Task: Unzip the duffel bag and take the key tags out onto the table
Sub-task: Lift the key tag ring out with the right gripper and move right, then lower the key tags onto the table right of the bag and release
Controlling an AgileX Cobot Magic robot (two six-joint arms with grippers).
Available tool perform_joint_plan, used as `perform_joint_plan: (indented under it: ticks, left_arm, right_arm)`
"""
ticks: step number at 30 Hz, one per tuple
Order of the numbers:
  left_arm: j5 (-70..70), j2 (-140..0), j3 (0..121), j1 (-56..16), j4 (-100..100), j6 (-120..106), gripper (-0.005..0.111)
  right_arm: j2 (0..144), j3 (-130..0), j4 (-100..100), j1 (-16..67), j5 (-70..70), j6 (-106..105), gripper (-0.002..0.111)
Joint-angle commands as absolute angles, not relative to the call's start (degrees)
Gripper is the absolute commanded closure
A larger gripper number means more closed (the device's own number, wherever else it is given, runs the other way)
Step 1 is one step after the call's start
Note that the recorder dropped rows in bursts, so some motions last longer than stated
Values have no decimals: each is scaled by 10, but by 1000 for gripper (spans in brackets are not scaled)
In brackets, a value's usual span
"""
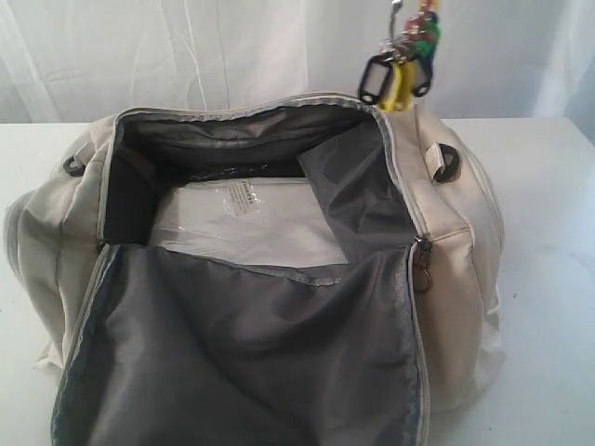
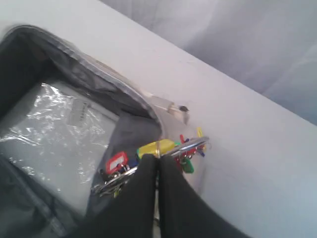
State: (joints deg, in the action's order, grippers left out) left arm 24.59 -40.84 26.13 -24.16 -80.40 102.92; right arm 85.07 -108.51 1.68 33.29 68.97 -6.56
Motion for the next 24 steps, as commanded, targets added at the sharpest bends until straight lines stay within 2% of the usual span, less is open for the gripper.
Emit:
perform_joint_plan:
  ticks: [1, 9, 19, 24]
  left_arm:
    - [250, -408, 257, -241, -810, 1026, 106]
    - [247, -408, 257, -241, -805, 1026, 106]
    - [242, -408, 257, -241, -790, 1003, 106]
    - [238, -408, 257, -241, -790, 1003, 106]
  right_arm:
    - [784, -1043, 96, 301, 700, -35, 108]
    - [698, -906, 206, 257, 700, 0, 108]
    - [707, -709, 198, 182, 642, 9, 108]
    - [729, -642, 186, 170, 614, 9, 108]
